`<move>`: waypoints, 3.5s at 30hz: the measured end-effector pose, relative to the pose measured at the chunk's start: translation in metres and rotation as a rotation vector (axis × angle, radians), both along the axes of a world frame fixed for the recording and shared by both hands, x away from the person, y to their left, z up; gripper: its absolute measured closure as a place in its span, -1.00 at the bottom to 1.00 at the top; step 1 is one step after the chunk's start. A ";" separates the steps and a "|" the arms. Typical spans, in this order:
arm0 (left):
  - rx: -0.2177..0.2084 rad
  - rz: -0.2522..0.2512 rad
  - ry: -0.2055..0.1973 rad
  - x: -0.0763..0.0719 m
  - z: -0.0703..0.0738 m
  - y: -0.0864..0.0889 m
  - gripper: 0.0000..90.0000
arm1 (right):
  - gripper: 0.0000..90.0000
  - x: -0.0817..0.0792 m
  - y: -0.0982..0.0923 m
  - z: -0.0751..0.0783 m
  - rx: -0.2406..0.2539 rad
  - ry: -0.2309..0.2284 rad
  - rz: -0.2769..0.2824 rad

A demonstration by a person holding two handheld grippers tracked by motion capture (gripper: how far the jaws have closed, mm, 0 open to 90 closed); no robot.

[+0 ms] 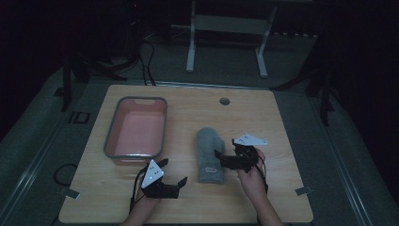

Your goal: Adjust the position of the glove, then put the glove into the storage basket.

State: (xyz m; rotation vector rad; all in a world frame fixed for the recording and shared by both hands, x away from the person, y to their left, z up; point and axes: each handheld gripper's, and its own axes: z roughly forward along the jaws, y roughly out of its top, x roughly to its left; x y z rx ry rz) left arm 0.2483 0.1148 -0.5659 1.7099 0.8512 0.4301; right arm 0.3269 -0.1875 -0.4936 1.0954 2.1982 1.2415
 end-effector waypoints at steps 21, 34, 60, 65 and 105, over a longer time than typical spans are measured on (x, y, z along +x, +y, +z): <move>-0.003 -0.114 0.000 0.042 0.043 -0.039 -0.96 | -0.64 0.009 -0.025 -0.007 -0.032 -0.124 0.103; 0.054 -0.070 0.153 0.070 0.041 -0.056 -0.85 | -0.65 0.010 -0.020 -0.006 0.054 0.071 0.075; 0.132 -0.071 0.375 0.112 0.009 -0.073 -0.66 | 0.07 0.042 -0.016 -0.061 0.070 0.363 0.087; 0.107 -0.110 0.436 0.121 0.003 -0.078 -0.60 | 0.48 0.043 -0.017 -0.062 0.081 0.382 0.133; 0.017 -0.293 0.314 0.116 0.085 -0.066 0.72 | 0.82 0.026 -0.022 0.016 0.193 0.223 0.200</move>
